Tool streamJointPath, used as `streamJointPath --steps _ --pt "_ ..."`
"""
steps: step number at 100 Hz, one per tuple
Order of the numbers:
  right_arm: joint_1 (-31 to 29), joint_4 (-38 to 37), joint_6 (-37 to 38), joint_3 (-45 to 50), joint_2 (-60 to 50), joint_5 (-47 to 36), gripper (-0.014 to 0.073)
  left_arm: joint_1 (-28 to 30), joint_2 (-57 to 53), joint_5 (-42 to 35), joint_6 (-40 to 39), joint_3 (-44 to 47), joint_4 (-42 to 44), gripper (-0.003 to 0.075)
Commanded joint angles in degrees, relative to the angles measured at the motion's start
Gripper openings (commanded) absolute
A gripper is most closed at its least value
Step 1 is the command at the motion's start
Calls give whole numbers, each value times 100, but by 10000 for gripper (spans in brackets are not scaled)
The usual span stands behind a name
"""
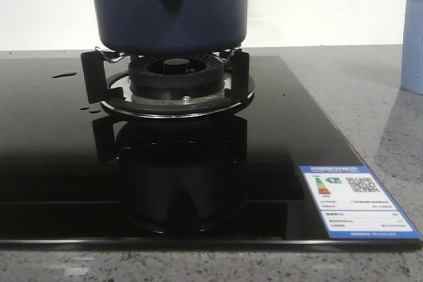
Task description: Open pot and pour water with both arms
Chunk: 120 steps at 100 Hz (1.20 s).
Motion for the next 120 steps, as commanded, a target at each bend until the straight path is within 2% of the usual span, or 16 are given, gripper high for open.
streamJointPath --steps 1,9,19,27,42,50,62,74,83,96,103,109,116,120 --pt "-14 -58 -55 -668 150 490 -67 -12 -143 228 275 -373 271 -19" --pt "-14 -111 -83 -1223 412 1357 -67 -12 -76 771 915 -832 756 -19" --pt "-14 -131 -83 -1896 832 2462 -67 -12 251 1467 1637 -1391 929 -19" --pt "-14 -131 -83 -2416 1235 3499 -67 -12 779 2074 2245 -1806 933 -19" --pt "-14 -131 -83 -3313 1944 5266 -67 -12 2048 3668 3391 -2722 918 -18" --pt "-14 -80 -119 -3620 2231 5843 -67 -158 2702 4223 3877 -3160 602 -18" --pt "-14 576 -670 -3946 2481 6467 -67 -376 3562 5150 4725 -3757 -55 -6" --pt "-14 1292 -1190 -4018 2661 6689 -68 -413 4322 6218 5591 -4402 -640 -6" --pt "-14 1538 -1681 -4018 2676 6358 -68 -413 4716 6359 6218 -4795 -730 -6" --pt "-14 1459 -2438 -4043 2676 5740 -67 -413 5028 6359 7306 -5290 -688 22" --pt "-14 1391 -2679 -4043 2676 5451 -63 -413 5119 6359 7845 -5440 -685 99" --pt "-14 1364 -2819 -4043 2676 5202 -39 -413 5193 6301 8183 -5501 -674 202" --pt "-14 1365 -2925 -4043 2676 4947 41 -413 5268 6065 8336 -5512 -674 340" --pt "-14 1365 -2936 -4043 2676 4822 116 -413 5324 5870 8346 -5512 -674 420"
